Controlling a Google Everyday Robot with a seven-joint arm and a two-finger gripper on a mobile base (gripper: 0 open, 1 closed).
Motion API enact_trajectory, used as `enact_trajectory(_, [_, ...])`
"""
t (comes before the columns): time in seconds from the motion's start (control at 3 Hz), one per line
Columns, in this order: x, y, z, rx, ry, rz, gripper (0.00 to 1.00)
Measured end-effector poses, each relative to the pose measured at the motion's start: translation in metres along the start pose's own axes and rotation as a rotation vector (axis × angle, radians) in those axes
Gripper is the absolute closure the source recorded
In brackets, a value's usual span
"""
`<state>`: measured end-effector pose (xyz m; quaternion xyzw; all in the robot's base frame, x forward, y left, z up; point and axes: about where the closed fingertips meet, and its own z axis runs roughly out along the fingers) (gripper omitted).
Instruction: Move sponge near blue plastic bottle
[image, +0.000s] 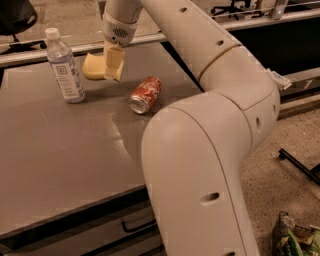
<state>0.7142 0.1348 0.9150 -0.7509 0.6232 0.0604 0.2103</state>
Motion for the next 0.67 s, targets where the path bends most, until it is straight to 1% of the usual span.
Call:
enact_trajectory(0.33, [-0.0008,-0.0009,0.0023,0.001,-0.002,0.0,0.0])
enact_trajectory(0.67, [-0.0008,-0.0009,0.0023,0.001,-0.002,0.0,0.0])
